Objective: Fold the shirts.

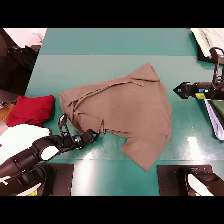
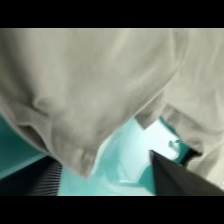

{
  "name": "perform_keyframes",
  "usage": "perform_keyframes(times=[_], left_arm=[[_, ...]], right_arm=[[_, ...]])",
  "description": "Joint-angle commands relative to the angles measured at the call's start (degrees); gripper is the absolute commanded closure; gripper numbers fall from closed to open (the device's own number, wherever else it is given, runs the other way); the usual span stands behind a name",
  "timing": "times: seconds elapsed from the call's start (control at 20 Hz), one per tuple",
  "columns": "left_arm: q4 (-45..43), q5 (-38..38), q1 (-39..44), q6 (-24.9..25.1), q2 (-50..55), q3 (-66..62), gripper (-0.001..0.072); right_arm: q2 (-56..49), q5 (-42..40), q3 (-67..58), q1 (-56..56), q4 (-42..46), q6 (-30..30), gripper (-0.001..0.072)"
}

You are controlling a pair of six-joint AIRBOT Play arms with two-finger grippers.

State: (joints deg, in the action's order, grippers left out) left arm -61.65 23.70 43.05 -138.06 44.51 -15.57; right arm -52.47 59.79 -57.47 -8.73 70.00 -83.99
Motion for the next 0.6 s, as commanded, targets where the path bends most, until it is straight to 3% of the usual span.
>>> perform_keyframes(times=[0.0,0.05,0.1,0.2,0.25,0.4,0.55], left_arm=[[3.43,-4.09,0.00,1.68,1.97,0.09,0.0375],[3.41,-3.76,0.00,2.16,1.97,0.09,0.0536],[3.41,-3.69,0.00,2.23,1.97,0.09,0.0591],[3.85,-2.93,0.00,2.12,1.95,-0.22,0.0606],[3.63,-2.60,0.00,2.54,1.81,-0.85,0.0682],[2.73,-0.24,-1.77,8.66,0.39,-5.29,0.0682],[-0.57,8.76,-8.11,17.20,-0.66,-12.79,0.0682]], right_arm=[[0.04,0.46,0.02,0.02,0.00,-0.07,0.0261],[0.04,0.35,0.02,0.02,0.00,-0.07,0.0261],[0.04,0.39,0.02,0.02,0.00,-0.09,0.0261],[0.07,0.74,0.02,0.04,0.02,-0.11,0.0261],[0.07,1.88,0.02,0.04,0.09,-0.13,0.0262],[0.04,10.32,0.87,1.84,0.57,-0.13,0.0261],[0.04,17.03,7.58,9.25,0.44,-0.09,0.0261]])
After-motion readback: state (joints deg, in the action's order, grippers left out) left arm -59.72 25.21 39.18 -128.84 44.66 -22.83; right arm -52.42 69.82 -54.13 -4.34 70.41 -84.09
